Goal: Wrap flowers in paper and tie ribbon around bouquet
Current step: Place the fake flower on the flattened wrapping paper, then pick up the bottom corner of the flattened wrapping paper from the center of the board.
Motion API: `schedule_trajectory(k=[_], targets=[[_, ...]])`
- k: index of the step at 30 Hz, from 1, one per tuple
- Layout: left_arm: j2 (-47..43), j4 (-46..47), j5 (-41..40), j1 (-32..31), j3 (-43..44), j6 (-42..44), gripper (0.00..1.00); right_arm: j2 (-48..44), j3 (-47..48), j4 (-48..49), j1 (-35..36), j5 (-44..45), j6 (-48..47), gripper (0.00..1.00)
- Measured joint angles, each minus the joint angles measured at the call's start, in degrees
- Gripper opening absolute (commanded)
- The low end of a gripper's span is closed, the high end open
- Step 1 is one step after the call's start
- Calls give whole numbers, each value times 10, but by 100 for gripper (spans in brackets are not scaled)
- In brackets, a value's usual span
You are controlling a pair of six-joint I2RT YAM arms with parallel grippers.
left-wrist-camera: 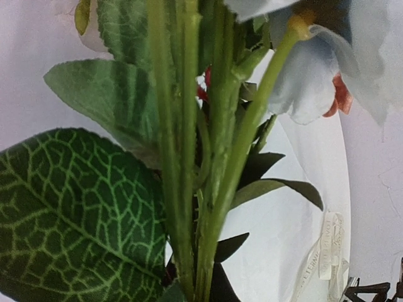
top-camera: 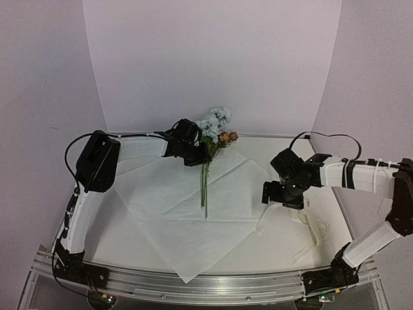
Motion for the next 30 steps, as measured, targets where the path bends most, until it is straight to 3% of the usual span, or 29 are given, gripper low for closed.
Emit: schedule_trajectory(k=[4,8,13,20,24,27,30], targets=[[26,10,23,0,0,-12,33,9,4,0,-2,-10,-2,95],[32,17,35,2,-6,-20,50,11,5,0,-4,-15,-5,95],[23,28,31,4,-25,-28,62,12,6,-3,-7,-15,-11,95],[-54,27,13,8,-93,-28,63,17,12,-10,-24,-15,-10,90],[-135,25,10,17,-162,-32,55,45,38,-17,-28,-15,-10,80],[-207,54,23,36,-254,-54,49,65,49,-17,-32,-21,-5,69],[-267,81,35,63,-356,-76,44,87,50,-17,-35,-27,4,66]])
